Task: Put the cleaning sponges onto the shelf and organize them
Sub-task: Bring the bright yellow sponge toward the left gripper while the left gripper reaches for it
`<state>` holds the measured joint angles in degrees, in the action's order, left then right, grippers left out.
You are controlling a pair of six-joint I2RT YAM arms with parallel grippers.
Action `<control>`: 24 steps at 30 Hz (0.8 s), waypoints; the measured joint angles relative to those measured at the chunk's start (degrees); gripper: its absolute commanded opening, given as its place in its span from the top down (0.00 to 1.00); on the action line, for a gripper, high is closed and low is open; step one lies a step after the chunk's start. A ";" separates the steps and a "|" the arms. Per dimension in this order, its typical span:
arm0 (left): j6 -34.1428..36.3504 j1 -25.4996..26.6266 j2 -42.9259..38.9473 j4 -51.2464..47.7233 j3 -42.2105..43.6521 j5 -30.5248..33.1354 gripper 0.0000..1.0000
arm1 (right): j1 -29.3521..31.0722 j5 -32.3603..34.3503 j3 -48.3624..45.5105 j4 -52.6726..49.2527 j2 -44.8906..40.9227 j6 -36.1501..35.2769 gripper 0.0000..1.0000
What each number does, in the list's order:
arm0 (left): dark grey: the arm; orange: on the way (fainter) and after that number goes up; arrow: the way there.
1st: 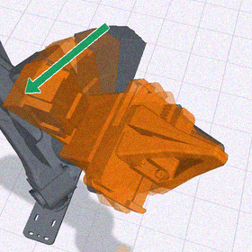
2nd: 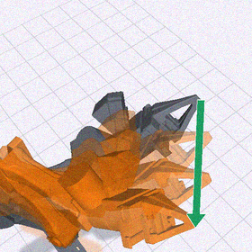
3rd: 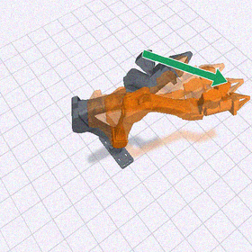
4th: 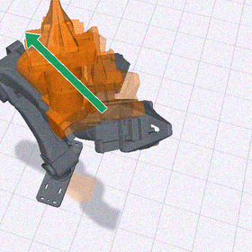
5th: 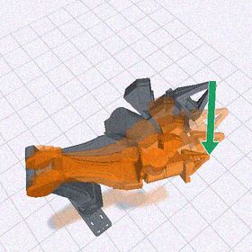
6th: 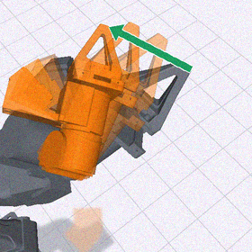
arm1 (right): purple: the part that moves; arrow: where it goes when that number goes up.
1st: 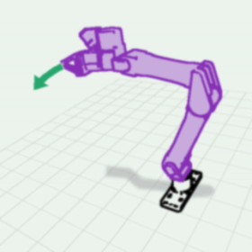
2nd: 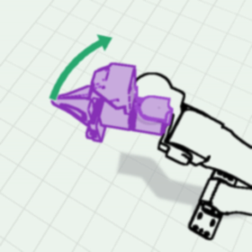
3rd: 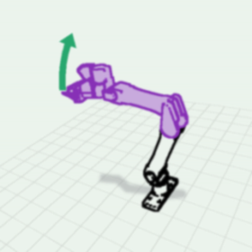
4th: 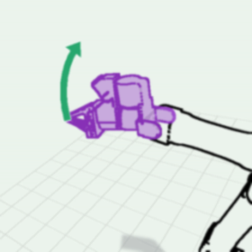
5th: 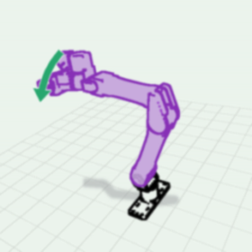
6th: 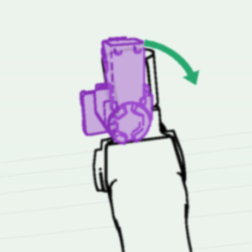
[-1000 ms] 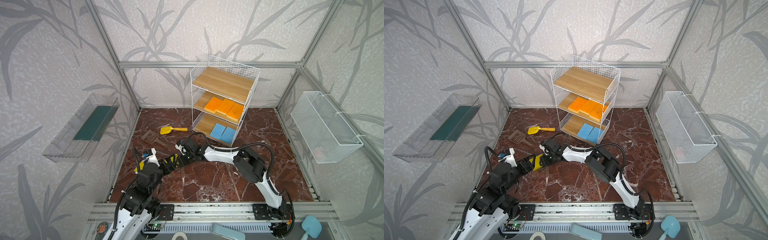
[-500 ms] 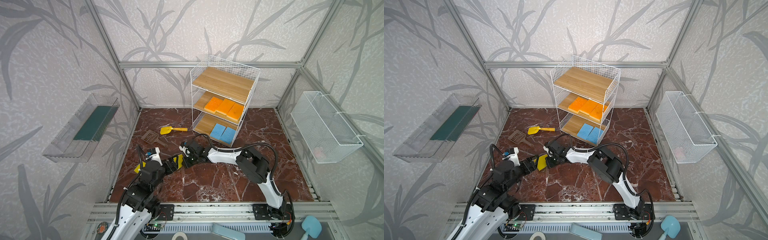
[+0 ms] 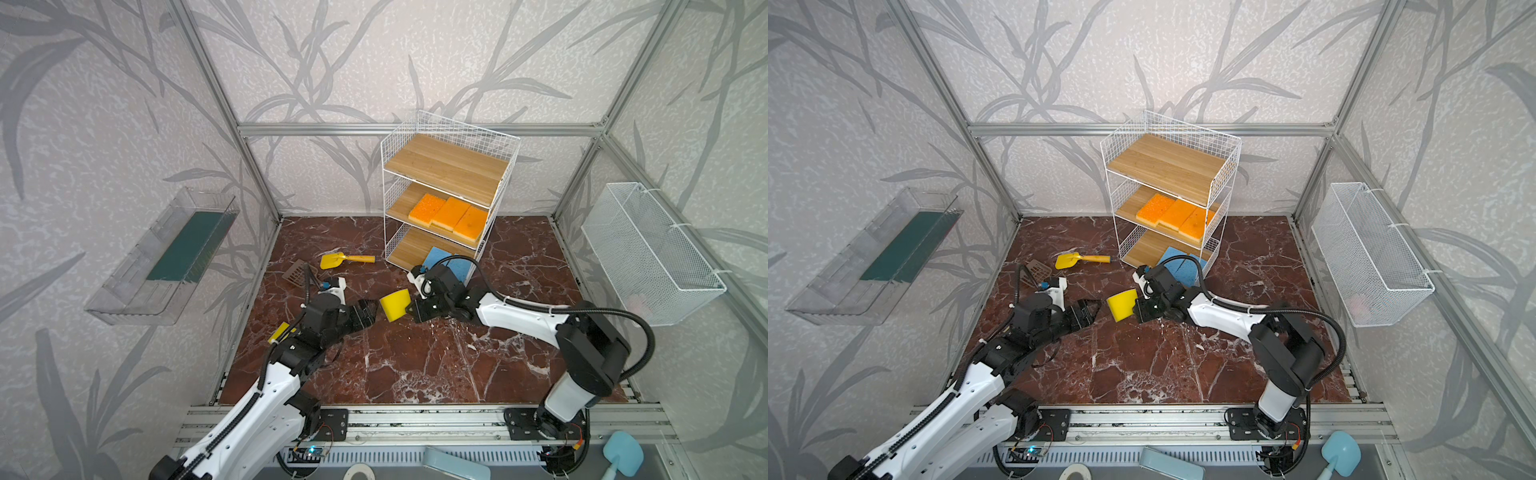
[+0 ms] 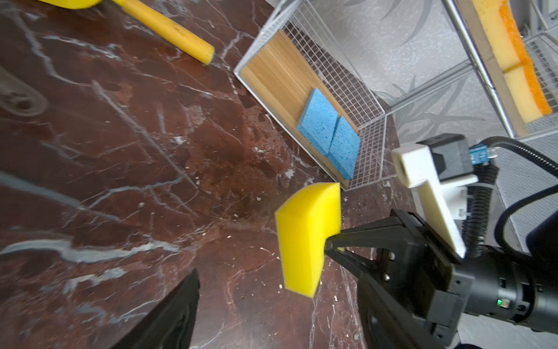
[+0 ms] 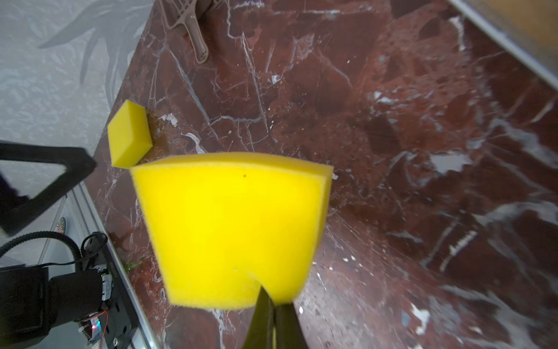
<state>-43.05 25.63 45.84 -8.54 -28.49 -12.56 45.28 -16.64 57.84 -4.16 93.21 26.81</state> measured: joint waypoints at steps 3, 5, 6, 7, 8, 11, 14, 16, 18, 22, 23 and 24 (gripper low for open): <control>0.09 2.25 4.66 3.76 -1.60 -2.58 0.17 | -1.20 -0.09 -2.12 0.02 -4.87 -0.35 0.98; 0.22 3.58 7.41 6.03 -2.89 -3.56 0.17 | -1.86 -0.31 -3.13 -0.07 -7.39 -0.48 0.98; 0.22 4.11 8.50 7.32 -3.34 -3.96 0.18 | -2.23 -0.37 -3.43 -0.11 -8.41 -0.50 0.97; 0.15 4.44 9.18 8.66 -3.41 -4.20 0.18 | -2.51 -0.48 -3.54 -0.15 -9.07 -0.50 0.97; 0.00 4.74 9.70 9.88 -3.41 -4.55 0.18 | -2.75 -0.72 -3.58 -0.13 -9.68 -0.50 0.97; -0.52 5.03 10.88 13.49 -3.41 -5.46 0.18 | -3.21 -1.97 -3.58 0.04 -10.34 -0.42 0.96; -0.74 5.51 12.22 15.91 -4.22 -6.27 0.18 | -3.26 -3.50 -3.58 -0.04 -10.32 -0.24 0.96; -0.74 5.90 13.35 17.20 -5.29 -6.73 0.18 | -3.30 -4.33 -3.58 0.09 -10.34 0.02 0.96; -0.85 6.40 14.43 18.67 -5.99 -7.06 0.19 | -3.34 -5.11 -3.61 0.09 -10.40 0.44 0.96; -2.03 7.04 16.39 21.29 -6.01 -7.15 0.22 | -3.72 -6.43 -3.72 0.11 -11.58 1.07 0.96; -2.29 7.21 17.05 21.86 -6.01 -7.17 0.24 | -3.78 -6.60 -3.74 0.28 -12.02 1.25 0.96; -2.73 7.39 17.70 22.43 -6.01 -7.19 0.26 | -3.78 -6.75 -3.78 0.55 -12.46 1.44 0.95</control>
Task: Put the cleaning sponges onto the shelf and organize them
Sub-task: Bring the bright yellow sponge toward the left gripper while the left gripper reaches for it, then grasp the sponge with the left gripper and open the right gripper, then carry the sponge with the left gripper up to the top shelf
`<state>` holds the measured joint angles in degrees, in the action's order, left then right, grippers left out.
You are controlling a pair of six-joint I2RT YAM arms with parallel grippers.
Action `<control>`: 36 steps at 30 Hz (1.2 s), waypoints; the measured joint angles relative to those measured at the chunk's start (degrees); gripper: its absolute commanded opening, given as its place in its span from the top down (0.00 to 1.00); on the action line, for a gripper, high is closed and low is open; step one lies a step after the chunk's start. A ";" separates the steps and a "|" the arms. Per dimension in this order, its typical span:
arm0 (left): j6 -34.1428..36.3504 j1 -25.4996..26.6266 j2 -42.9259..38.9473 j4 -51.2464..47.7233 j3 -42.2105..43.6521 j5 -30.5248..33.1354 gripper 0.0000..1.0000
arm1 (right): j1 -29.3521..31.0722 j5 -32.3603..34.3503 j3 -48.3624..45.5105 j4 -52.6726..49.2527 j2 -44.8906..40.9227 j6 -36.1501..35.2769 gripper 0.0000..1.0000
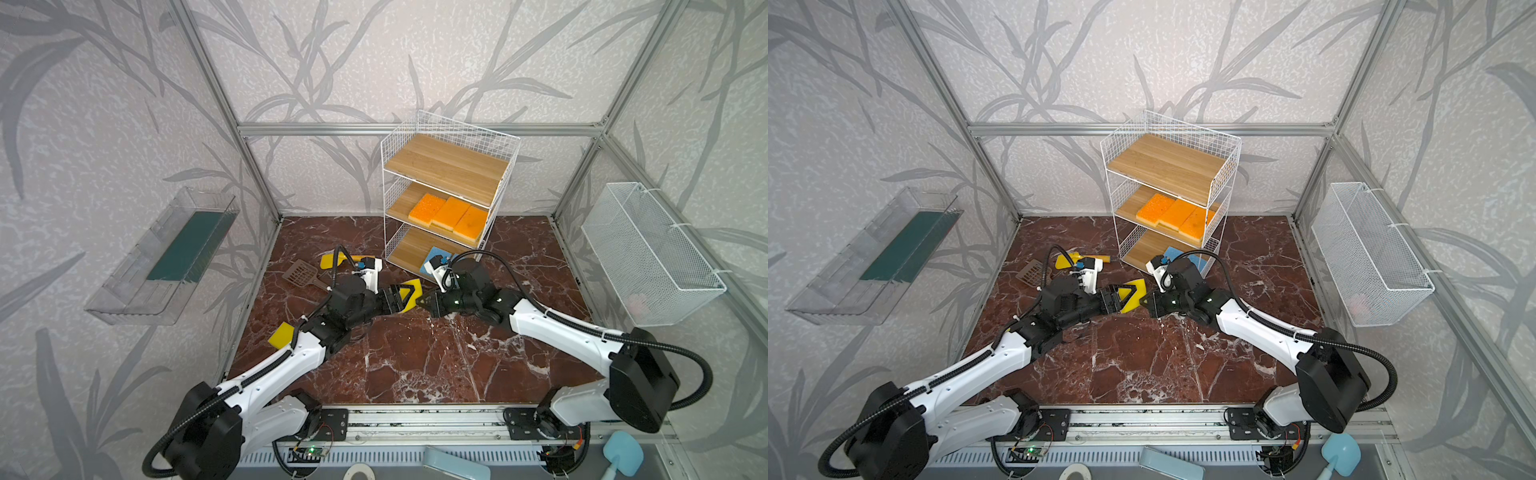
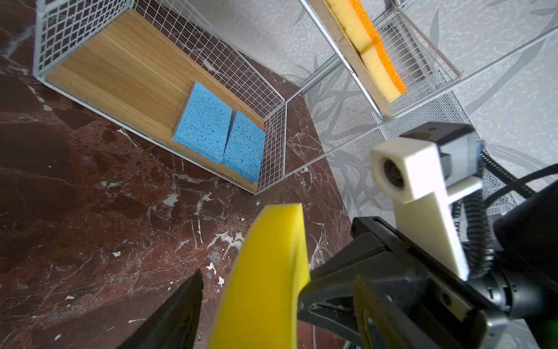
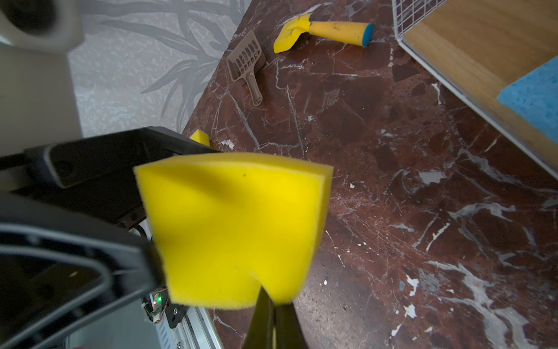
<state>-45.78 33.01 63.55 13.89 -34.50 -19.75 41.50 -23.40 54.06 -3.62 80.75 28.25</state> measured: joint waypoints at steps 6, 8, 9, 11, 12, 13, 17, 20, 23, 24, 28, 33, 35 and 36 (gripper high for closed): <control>-0.94 1.68 3.89 2.08 -0.74 -0.11 0.51 | -0.20 -0.76 -0.52 1.49 -1.09 0.87 0.94; -1.33 2.21 5.03 2.86 -1.36 -0.13 0.58 | -0.26 -0.72 -0.94 1.60 -1.11 0.94 0.93; -1.25 2.29 5.33 3.02 -1.53 -0.15 0.60 | -0.28 -0.70 -1.07 1.60 -1.11 0.94 0.92; -1.42 2.51 5.79 3.50 -1.81 -0.15 0.67 | -0.42 -0.66 -1.40 1.68 -1.22 1.07 0.86; -1.31 2.56 5.81 3.61 -1.88 -0.15 0.70 | -0.50 -0.59 -1.57 1.70 -1.33 1.01 0.81; -1.38 2.58 5.75 3.67 -1.95 -0.09 0.72 | -0.57 -0.52 -1.79 1.79 -1.46 1.07 0.74; -0.35 2.60 4.79 1.51 -2.97 0.61 0.83 | -0.87 0.20 -2.21 1.99 -2.21 1.05 0.59; 0.76 2.60 3.02 -1.36 -4.48 1.53 0.85 | -1.01 0.44 -2.36 2.12 -2.67 1.09 0.54; 1.73 2.47 1.14 -3.56 -5.99 2.10 0.85 | -1.18 0.59 -2.62 2.10 -3.21 1.09 0.51; 1.99 2.34 0.72 -4.24 -6.58 2.16 0.86 | -1.29 0.68 -2.75 2.10 -3.37 1.09 0.51; 3.04 1.36 0.02 -7.34 -10.23 2.19 0.85 | -1.88 1.11 -4.20 2.10 -4.92 1.60 0.50; 4.85 -0.31 1.46 -12.26 -19.41 1.40 0.85 | -2.58 1.68 -6.05 2.05 -7.39 1.92 0.49; 5.92 -0.74 3.19 -14.12 -25.14 0.94 0.85 | -2.84 1.95 -6.95 1.97 -8.48 1.92 0.49; 6.54 -0.90 4.44 -14.95 -28.65 0.55 0.85 | -2.97 1.99 -7.39 1.90 -9.01 1.90 0.49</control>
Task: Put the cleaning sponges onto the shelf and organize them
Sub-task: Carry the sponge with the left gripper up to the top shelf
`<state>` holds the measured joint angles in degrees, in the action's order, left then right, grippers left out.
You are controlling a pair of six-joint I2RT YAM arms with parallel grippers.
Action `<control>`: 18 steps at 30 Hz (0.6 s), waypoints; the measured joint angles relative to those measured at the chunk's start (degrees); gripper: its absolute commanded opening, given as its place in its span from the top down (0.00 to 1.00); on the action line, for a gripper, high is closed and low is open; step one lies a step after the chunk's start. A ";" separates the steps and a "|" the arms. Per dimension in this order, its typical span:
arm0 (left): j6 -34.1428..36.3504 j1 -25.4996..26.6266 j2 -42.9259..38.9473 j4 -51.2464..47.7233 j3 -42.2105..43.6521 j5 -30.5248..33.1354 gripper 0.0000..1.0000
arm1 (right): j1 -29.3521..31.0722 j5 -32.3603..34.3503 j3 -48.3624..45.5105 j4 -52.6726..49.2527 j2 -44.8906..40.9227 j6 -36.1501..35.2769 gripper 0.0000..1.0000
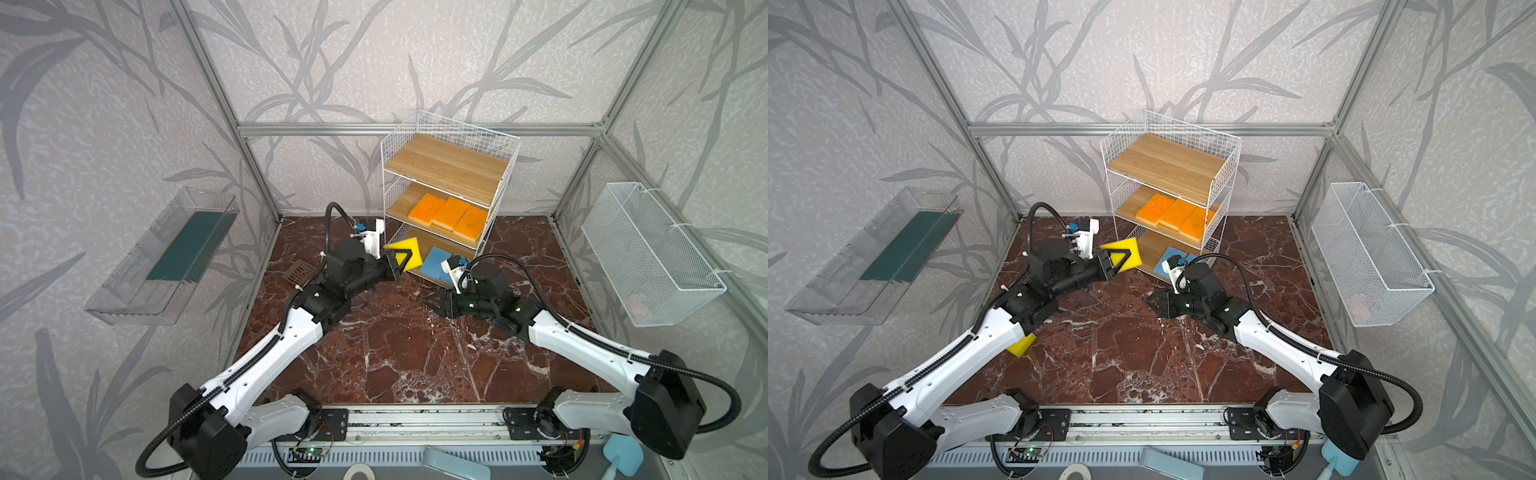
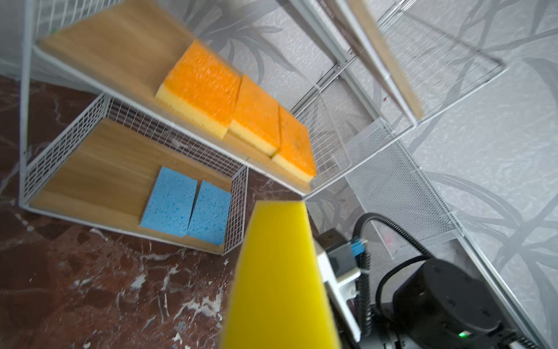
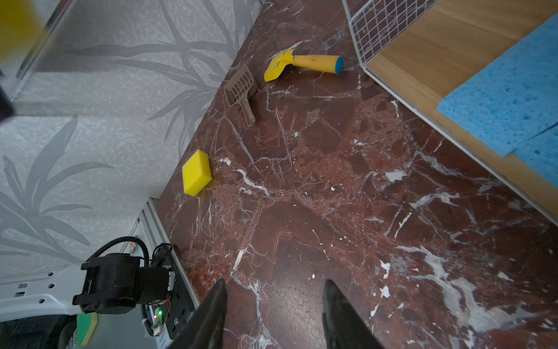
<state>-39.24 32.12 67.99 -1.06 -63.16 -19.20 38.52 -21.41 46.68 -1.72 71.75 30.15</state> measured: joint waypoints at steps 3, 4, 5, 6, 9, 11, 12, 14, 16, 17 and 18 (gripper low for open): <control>1.49 -0.04 4.02 -2.34 -10.12 -1.25 0.84 | -0.13 0.42 -1.29 -0.31 -1.46 -0.15 0.49; 1.86 -0.04 5.35 -3.08 -13.16 -1.66 0.84 | -0.13 0.46 -1.62 -0.37 -1.79 -0.22 0.49; 2.45 -0.04 7.21 -4.04 -17.00 -2.23 0.84 | -0.13 0.48 -1.95 -0.42 -2.10 -0.26 0.49; 2.91 -0.04 8.96 -4.81 -20.55 -2.71 0.84 | -0.13 0.52 -2.29 -0.48 -2.36 -0.39 0.48; 4.24 -0.04 14.40 -7.85 -30.51 -3.76 0.84 | -0.20 0.74 -3.41 -0.72 -2.95 -0.87 0.48; 4.94 -0.04 18.23 -10.01 -36.74 -4.37 0.84 | -0.22 0.90 -4.15 -0.92 -3.19 -1.18 0.48; 5.22 -0.02 20.44 -11.30 -40.04 -4.66 0.84 | -0.26 0.96 -4.46 -1.09 -3.21 -1.27 0.48; 5.38 0.02 24.90 -13.68 -46.53 -5.01 0.85 | -0.31 1.03 -4.83 -1.22 -3.21 -1.36 0.48; 5.53 0.24 29.49 -15.89 -52.85 -4.92 0.85 | -0.39 1.05 -4.87 -1.22 -3.21 -1.44 0.48; 5.62 0.39 31.76 -16.87 -55.95 -4.81 0.85 | -0.46 1.05 -4.87 -1.20 -3.21 -1.49 0.48; 5.64 0.55 34.18 -17.88 -59.19 -4.61 0.85 | -0.48 1.07 -4.87 -1.20 -3.21 -1.51 0.48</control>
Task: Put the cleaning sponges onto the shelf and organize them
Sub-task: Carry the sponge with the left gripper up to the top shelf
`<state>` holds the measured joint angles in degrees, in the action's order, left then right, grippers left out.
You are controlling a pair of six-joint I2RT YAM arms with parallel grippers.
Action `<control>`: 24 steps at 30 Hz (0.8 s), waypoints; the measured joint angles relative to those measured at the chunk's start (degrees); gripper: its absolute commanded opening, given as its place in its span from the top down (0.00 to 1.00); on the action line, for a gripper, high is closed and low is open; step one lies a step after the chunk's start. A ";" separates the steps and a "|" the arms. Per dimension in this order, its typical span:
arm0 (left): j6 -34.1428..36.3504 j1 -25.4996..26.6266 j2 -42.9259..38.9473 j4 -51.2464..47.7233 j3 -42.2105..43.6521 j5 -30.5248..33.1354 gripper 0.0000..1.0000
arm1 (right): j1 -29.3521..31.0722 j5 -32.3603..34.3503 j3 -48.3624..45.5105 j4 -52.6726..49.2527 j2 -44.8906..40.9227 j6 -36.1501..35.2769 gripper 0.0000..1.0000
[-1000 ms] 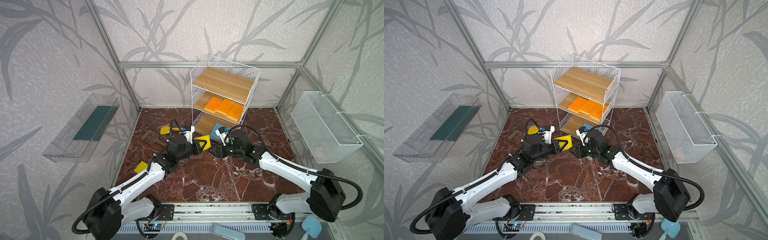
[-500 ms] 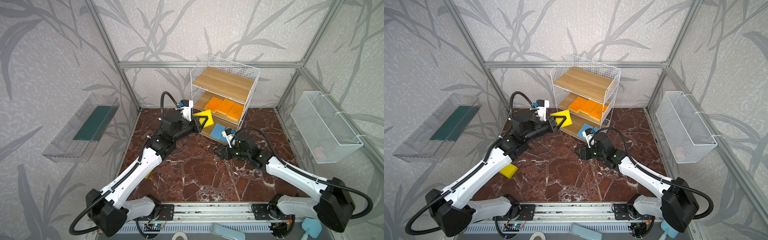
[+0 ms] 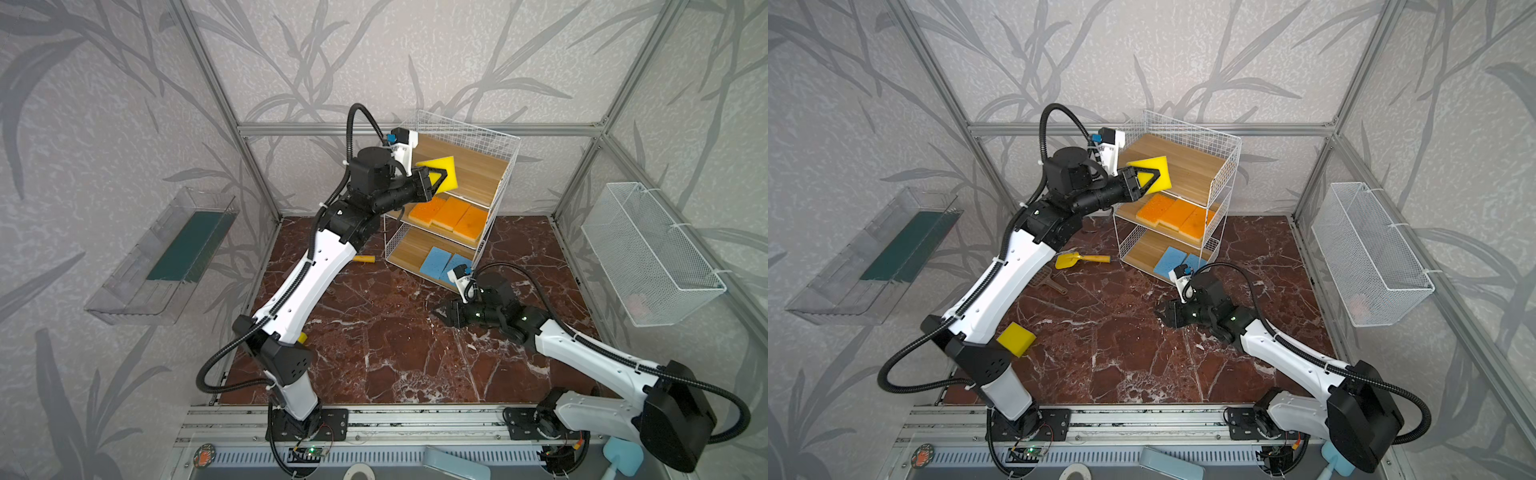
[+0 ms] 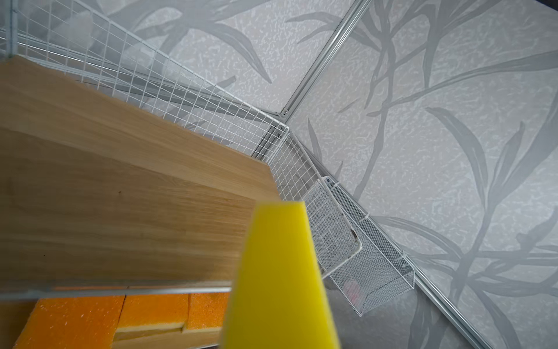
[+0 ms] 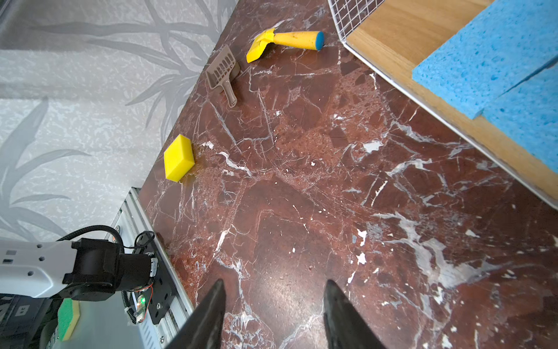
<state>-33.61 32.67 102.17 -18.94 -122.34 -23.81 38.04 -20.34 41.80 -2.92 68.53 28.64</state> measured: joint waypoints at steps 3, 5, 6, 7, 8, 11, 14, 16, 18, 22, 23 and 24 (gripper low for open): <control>-0.48 0.92 5.81 -1.49 -7.34 0.74 0.85 | -0.15 -0.02 -0.13 0.04 0.00 -0.02 0.48; -1.09 1.68 9.16 -2.16 -11.50 1.36 0.85 | -0.31 0.09 -0.26 0.07 0.00 -0.02 0.48; -1.46 2.08 10.75 -2.29 -13.33 1.70 0.85 | -0.35 0.20 -0.33 0.09 0.00 -0.02 0.48; -1.99 2.47 12.41 -2.47 -15.26 2.05 0.85 | -0.37 0.31 -0.42 0.09 0.00 -0.04 0.48; -2.25 2.73 13.49 -2.51 -16.48 2.45 0.85 | -0.39 0.37 -0.46 0.09 0.00 -0.04 0.48; -3.34 3.80 16.17 -1.99 -18.56 4.57 0.85 | -0.48 0.39 -0.61 0.11 0.02 -0.02 0.48; -4.39 5.20 17.68 -0.68 -18.56 7.69 0.85 | -0.55 0.37 -0.63 0.22 0.35 -0.02 0.48; -4.98 6.36 18.53 0.68 -18.56 9.79 0.84 | -0.55 0.35 -0.63 0.35 0.83 -0.02 0.48; -5.14 7.61 19.19 2.19 -18.56 11.87 0.82 | -0.55 0.35 -0.63 0.37 1.20 0.00 0.48; -4.28 10.43 20.17 4.63 -18.88 16.31 0.76 | -0.55 0.35 -0.63 0.52 1.36 -0.02 0.48; -4.20 10.86 20.31 4.96 -18.95 17.05 0.76 | -0.55 0.35 -0.63 0.52 1.36 -0.02 0.48; -4.07 11.23 20.41 5.51 -18.95 17.97 0.74 | -0.55 0.35 -0.63 0.52 1.36 -0.02 0.48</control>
<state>-37.67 43.90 122.58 -13.43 -141.29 -5.85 37.50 -19.99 41.17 -2.39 69.89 28.62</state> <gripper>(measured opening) 0.239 0.524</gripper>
